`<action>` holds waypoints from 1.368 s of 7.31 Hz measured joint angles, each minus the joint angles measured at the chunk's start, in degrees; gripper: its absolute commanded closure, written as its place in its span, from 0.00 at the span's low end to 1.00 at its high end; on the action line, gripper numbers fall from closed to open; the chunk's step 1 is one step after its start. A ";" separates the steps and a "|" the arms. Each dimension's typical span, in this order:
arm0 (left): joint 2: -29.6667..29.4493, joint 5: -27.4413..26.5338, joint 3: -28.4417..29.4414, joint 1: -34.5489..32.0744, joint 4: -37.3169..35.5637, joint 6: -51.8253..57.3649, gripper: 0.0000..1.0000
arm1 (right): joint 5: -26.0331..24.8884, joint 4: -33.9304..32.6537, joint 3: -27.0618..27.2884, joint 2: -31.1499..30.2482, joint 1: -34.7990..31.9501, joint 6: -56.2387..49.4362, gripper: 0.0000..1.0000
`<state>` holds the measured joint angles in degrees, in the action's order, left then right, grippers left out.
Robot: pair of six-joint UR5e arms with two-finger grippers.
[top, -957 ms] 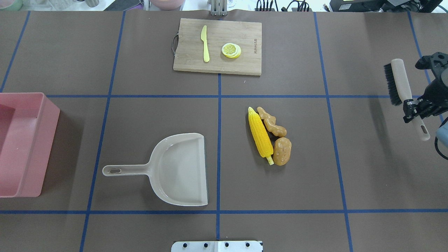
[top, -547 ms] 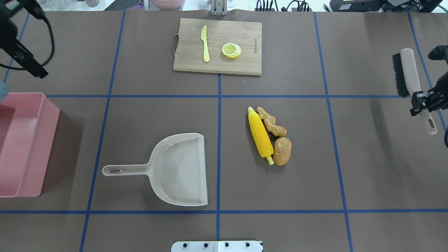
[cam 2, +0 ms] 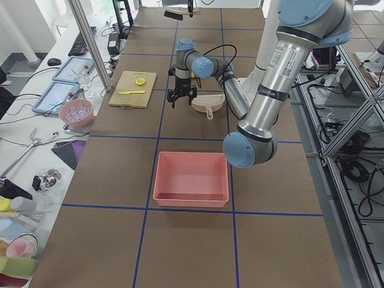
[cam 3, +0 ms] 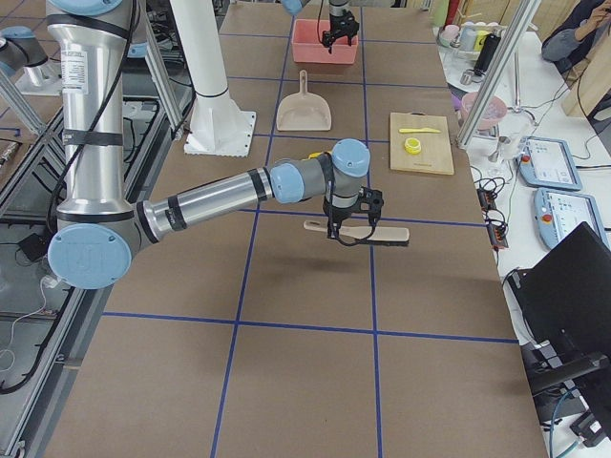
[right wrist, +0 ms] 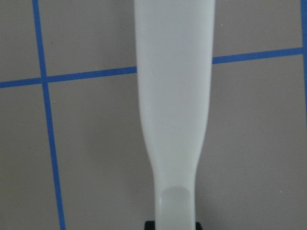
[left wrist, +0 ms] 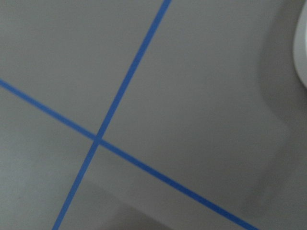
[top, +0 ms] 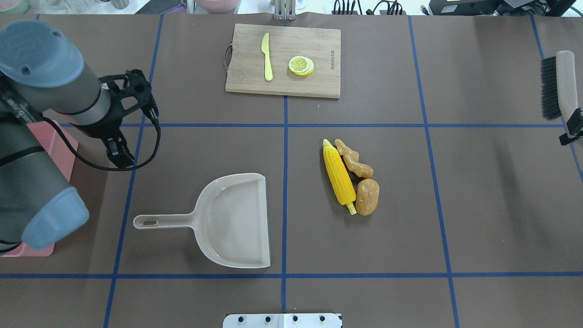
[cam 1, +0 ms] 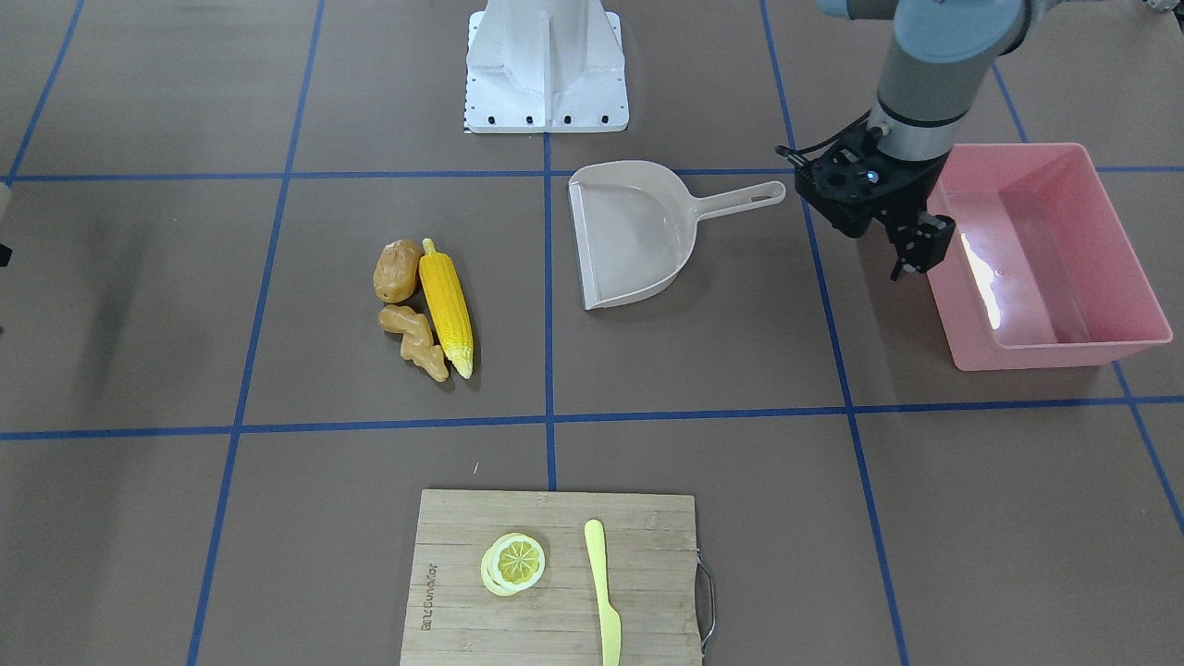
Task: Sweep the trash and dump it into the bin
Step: 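Lift the brush with the right gripper while the left gripper grasps the dustpan handle, then slide the dustpan toward the corn with the left gripper while the right lowers the brush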
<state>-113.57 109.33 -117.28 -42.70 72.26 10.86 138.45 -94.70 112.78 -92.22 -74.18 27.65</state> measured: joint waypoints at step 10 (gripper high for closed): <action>5.78 1.45 1.61 13.77 13.03 4.92 0.02 | 21.42 0.44 4.55 -3.50 0.58 -5.33 1.00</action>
<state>-107.79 110.78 -115.67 -28.93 85.29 15.78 159.88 -94.26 117.34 -95.71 -73.60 22.32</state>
